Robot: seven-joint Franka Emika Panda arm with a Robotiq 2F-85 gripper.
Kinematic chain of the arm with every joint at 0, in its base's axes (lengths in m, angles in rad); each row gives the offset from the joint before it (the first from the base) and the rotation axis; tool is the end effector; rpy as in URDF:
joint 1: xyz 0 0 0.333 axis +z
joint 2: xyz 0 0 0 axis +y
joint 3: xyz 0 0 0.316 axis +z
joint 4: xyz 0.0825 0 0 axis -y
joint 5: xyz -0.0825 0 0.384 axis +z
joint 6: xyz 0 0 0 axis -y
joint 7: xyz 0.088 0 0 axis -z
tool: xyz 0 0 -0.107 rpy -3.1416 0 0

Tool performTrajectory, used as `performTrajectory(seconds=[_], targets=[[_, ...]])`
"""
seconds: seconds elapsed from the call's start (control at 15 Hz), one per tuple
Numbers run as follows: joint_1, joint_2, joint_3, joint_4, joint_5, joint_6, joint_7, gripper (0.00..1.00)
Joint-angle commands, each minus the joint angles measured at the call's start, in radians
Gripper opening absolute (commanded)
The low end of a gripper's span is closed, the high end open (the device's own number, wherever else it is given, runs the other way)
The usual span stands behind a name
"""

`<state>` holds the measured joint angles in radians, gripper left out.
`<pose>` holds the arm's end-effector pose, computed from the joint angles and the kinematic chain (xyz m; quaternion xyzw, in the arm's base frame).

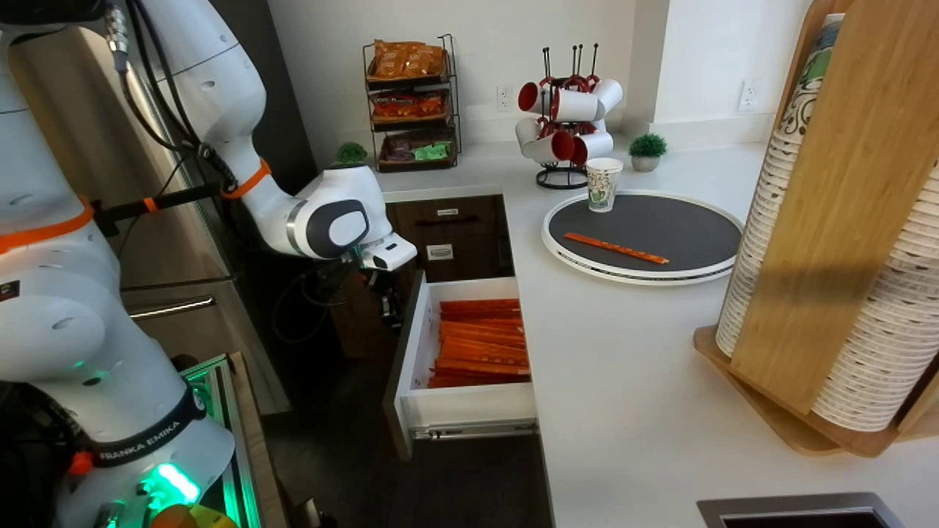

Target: Close the drawer

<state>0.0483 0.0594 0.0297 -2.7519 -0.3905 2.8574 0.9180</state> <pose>0.3898 0.0515 0.2029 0.9709 -0.2311 0.0476 0.0399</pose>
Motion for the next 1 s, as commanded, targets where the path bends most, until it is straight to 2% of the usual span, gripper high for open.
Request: performTrajectory(seconds=[0.0, 0.27, 0.33, 0.47, 0.73, 0.8, 0.93], targets=[[-0.012, 0.029, -0.064, 0.028, -0.188, 0.055, 0.118, 0.0], [-0.015, 0.092, -0.157, 0.099, -0.419, 0.086, 0.236, 0.0], [-0.004, 0.042, -0.115, 0.05, -0.324, 0.066, 0.182, 0.01], [-0.009, 0.064, -0.146, 0.078, -0.374, 0.067, 0.2, 0.01], [-0.015, 0.077, -0.154, 0.093, -0.385, 0.067, 0.2, 0.0], [0.005, 0.088, -0.189, 0.127, -0.481, 0.065, 0.288, 0.0], [0.02, 0.104, -0.225, 0.167, -0.587, 0.075, 0.387, 0.0]])
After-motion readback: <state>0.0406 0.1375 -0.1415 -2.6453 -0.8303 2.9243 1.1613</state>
